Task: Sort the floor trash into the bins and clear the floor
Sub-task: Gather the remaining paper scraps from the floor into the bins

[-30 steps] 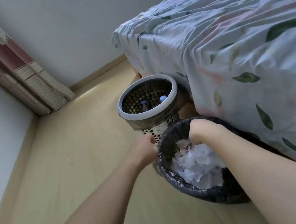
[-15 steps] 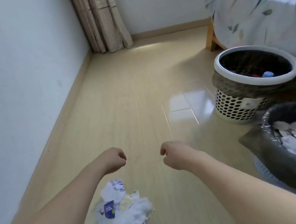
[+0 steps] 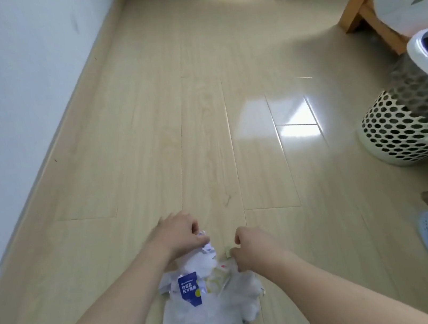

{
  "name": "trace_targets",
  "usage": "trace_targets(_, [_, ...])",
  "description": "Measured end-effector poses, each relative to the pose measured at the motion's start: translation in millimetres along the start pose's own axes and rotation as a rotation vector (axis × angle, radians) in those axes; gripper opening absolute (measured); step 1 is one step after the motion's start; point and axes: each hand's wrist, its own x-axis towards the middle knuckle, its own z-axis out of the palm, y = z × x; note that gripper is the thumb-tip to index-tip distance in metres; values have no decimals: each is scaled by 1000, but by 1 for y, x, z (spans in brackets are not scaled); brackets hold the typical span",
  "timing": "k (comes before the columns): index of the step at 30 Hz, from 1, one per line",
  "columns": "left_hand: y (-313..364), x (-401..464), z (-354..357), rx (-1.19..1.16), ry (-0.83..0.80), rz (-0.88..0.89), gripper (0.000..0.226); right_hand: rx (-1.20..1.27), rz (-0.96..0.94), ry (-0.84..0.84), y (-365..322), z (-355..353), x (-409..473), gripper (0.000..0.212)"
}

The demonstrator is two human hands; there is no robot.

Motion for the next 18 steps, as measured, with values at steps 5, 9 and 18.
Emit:
trace_targets(5, [-31,16,29,-24,422,161,21,-91,32,-52,-3,4,38,14])
trace_targets(9, [-36,24,39,-105,581,121,17,-99,22,-86,2,2,50,12])
trace_targets(18, [-40,29,37,-201,652,167,25,15,76,-168,-2,-13,56,5])
